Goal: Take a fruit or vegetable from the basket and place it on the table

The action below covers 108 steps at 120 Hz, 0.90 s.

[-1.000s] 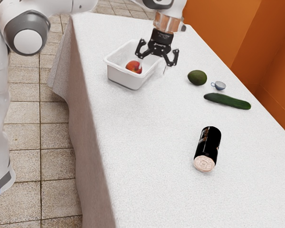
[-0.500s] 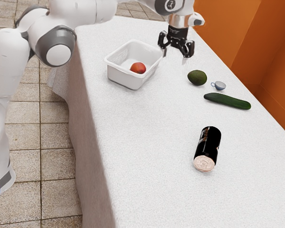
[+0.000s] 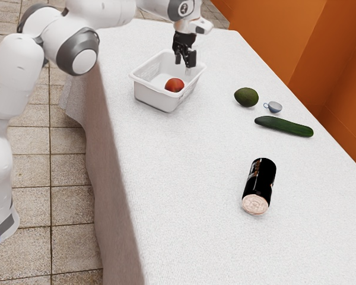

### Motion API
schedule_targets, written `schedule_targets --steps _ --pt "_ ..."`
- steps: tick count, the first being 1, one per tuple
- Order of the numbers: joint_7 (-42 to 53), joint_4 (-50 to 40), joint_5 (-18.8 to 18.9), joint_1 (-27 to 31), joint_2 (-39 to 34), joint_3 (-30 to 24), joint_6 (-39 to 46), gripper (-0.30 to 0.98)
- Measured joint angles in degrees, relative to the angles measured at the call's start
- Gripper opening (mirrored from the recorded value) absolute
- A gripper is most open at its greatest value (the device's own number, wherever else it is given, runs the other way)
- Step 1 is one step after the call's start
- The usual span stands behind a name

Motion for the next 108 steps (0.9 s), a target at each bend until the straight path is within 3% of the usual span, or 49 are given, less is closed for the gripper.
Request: schedule_targets --steps 49,79,108 --pt "27.4 -8.2 3.1 2.8 -4.2 -2.2 2.0 0.69" --pt "37.3 -8.2 3.2 4.2 -2.7 -2.3 5.2 0.69" --pt "43.6 -7.7 2.4 5.6 -0.8 -5.9 9.5 0.68"
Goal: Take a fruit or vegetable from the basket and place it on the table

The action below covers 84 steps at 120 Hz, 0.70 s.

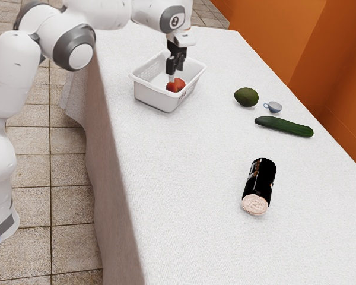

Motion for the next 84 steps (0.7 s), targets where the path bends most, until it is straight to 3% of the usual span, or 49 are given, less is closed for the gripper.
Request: schedule_targets --steps 48,84 --pt "6.2 -0.2 -2.2 1.4 2.7 -0.6 3.3 0.68" --pt "8.8 0.0 -2.4 6.0 4.2 -5.9 4.7 0.68"
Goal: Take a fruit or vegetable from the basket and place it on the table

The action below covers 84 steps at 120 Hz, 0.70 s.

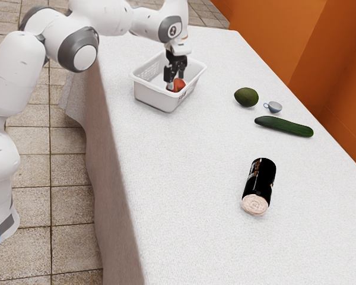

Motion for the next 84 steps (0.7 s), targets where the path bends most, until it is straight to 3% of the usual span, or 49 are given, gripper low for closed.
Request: schedule_targets --steps 84 --pt "2.2 0.0 -2.4 2.3 3.5 -1.9 6.2 0.68"
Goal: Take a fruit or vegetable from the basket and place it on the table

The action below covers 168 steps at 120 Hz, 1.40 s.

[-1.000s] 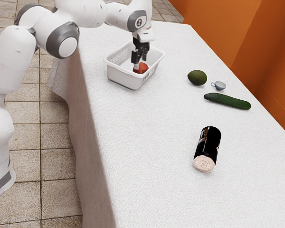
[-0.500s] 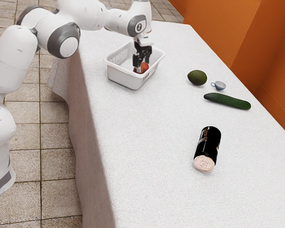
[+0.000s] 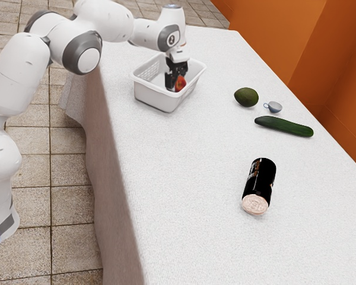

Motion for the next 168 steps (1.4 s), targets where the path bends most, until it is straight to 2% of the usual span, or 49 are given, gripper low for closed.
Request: schedule_targets --steps 25,55,69,91,105,119,136,149,168 --pt "0.3 0.0 -1.3 1.8 0.8 -1.1 0.2 0.67" --pt "0.6 0.0 -4.0 2.7 0.8 -1.1 0.6 0.46" --pt "0.8 0.2 -4.3 2.6 0.8 -1.2 0.8 0.53" --pt "1.0 1.0 -4.4 2.7 1.1 -2.0 1.7 0.53" --pt "1.0 1.5 -4.5 2.6 1.0 -2.1 2.8 0.38" --pt "1.0 0.9 -5.7 2.6 -0.1 -1.9 4.0 0.28" --pt "0.9 -5.8 -8.3 1.3 -6.5 1.1 4.7 0.47" --pt "1.0 -8.6 -9.9 -3.3 -9.6 6.7 4.9 0.49" --pt "1.0 -3.6 -10.6 -8.6 -10.9 7.9 5.0 0.51"
